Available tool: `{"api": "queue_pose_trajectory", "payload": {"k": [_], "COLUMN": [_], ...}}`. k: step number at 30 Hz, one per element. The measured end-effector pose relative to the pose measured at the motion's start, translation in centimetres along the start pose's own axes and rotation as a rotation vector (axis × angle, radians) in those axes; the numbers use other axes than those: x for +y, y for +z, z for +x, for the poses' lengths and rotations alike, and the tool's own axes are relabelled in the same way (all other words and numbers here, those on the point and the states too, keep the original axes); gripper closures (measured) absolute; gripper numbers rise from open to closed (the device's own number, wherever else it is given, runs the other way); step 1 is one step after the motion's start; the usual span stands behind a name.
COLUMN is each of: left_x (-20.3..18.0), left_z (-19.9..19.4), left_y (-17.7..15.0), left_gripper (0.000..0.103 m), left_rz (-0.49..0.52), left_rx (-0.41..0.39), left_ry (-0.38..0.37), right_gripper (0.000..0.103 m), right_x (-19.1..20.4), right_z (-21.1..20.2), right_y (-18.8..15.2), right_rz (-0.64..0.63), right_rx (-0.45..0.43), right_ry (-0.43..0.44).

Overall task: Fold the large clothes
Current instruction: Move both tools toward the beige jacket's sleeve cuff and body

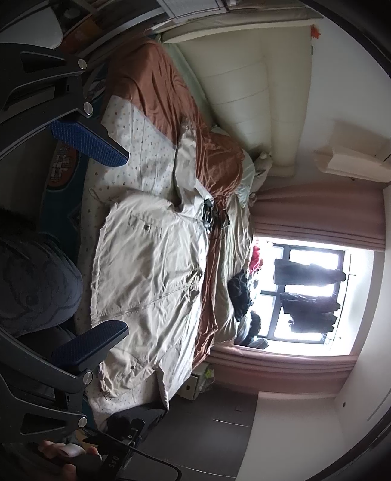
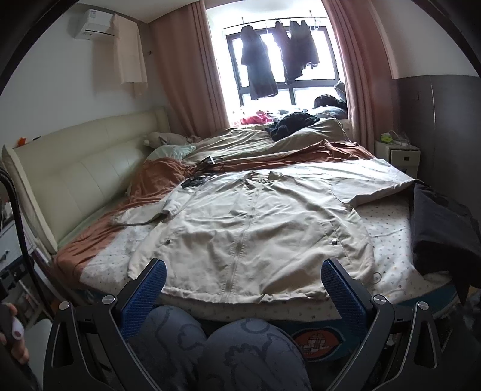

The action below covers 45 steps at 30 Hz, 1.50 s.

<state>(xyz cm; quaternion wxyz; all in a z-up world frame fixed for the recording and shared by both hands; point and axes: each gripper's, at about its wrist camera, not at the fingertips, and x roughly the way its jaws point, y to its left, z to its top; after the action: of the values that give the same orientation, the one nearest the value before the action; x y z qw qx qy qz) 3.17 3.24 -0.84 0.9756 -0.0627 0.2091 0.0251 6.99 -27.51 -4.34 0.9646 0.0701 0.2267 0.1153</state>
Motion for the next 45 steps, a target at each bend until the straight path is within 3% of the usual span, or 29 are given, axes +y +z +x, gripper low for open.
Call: {"api": "queue_pose_trajectory", "payload": {"k": [15, 26, 30, 40, 45], "left_x": [3.2, 6.7, 7.9, 10.7, 13.0], "left_z": [11.9, 19.0, 21.3, 27.6, 30.7], "left_y": [3.8, 5.6, 6.0, 6.8, 6.9], "left_gripper": [0.000, 0.000, 0.000, 0.005, 0.006], "left_rz": [-0.041, -0.096, -0.105, -0.108, -0.154], "left_rx": [0.132, 0.213, 0.236, 0.310, 0.346], "left_ry": [0.061, 0.119, 0.136, 0.209, 0.210], "right_gripper": [0.000, 0.000, 0.000, 0.000, 0.002], "right_x": [0.8, 3.8, 4.8, 7.5, 9.2], "right_z": [12.1, 20.4, 23.4, 30.8, 34.8], "right_y": [5.2, 8.4, 9.3, 10.9, 11.6], "right_rz": [0.040, 0.023, 0.016, 0.029, 0.045], "right_rx": [0.072, 0.096, 0.102, 0.144, 0.170], "right_ry": [0.052, 0.094, 0.069, 0.132, 0.182]}}
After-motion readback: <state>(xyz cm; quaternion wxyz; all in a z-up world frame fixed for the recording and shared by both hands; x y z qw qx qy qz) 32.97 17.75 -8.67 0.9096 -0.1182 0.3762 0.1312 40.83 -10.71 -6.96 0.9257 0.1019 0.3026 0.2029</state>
